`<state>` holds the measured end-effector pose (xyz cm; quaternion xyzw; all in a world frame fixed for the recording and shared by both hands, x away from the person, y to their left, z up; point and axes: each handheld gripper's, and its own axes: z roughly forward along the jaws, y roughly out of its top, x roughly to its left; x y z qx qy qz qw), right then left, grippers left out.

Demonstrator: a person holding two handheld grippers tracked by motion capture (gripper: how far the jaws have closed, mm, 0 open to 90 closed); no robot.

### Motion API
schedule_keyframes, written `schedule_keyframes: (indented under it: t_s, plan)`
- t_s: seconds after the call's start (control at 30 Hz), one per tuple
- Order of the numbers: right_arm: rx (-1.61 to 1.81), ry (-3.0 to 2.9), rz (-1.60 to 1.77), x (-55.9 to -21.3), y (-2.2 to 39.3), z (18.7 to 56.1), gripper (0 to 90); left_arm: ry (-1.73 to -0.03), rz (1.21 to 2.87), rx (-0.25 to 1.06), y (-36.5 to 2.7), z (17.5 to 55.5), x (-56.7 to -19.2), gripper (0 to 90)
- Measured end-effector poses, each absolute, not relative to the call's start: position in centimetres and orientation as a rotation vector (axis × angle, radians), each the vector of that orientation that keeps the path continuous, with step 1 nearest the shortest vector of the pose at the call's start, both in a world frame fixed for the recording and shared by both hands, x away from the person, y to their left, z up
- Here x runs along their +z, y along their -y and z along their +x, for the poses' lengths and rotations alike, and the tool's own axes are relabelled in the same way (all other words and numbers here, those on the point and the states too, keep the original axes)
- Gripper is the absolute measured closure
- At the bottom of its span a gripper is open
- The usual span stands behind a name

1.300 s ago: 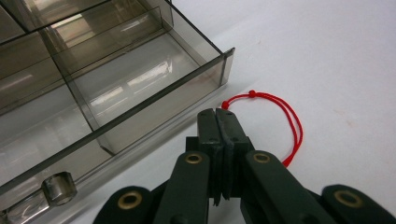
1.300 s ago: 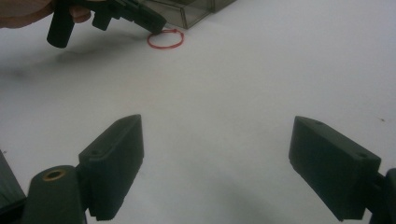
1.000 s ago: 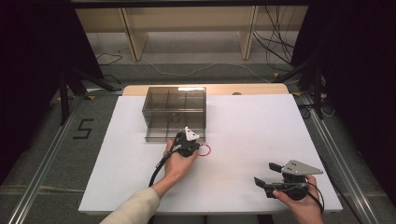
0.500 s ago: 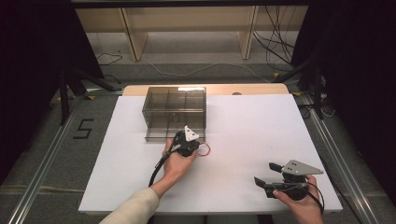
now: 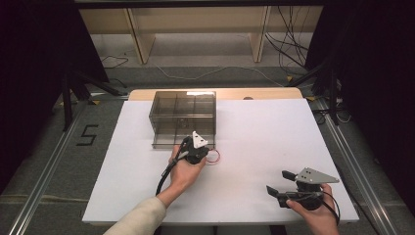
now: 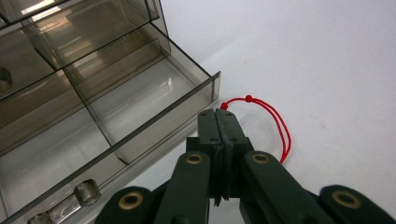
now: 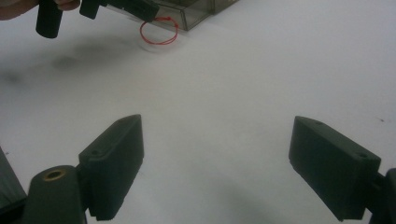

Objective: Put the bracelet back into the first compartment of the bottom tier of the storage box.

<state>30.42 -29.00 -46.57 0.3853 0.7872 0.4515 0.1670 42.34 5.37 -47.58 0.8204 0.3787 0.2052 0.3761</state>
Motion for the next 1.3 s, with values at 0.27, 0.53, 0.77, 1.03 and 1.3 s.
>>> schedule_keyframes:
  t_s: [0.27, 0.53, 0.77, 1.03, 1.3]
  plan:
    - [1.285, -2.24, 1.097, -46.6, 29.0, 30.4, 18.7, -0.965, 2.084, 0.534, -5.6, 42.2, -47.1, 89.9]
    - [1.286, -2.24, 1.097, -46.6, 29.0, 30.4, 18.7, -0.961, 2.072, 0.548, -5.9, 42.2, -46.6, 89.9]
    - [1.286, -2.24, 1.097, -46.6, 29.0, 30.4, 18.7, -0.961, 2.063, 0.557, -6.2, 42.2, -46.3, 89.8]
    - [1.286, -2.239, 1.098, -46.6, 29.0, 30.4, 18.7, -0.964, 2.051, 0.564, -6.4, 42.2, -45.9, 89.8]
    - [1.285, -2.239, 1.097, -46.6, 29.0, 30.4, 18.7, -0.955, 2.045, 0.569, -6.5, 42.0, -45.5, 89.9]
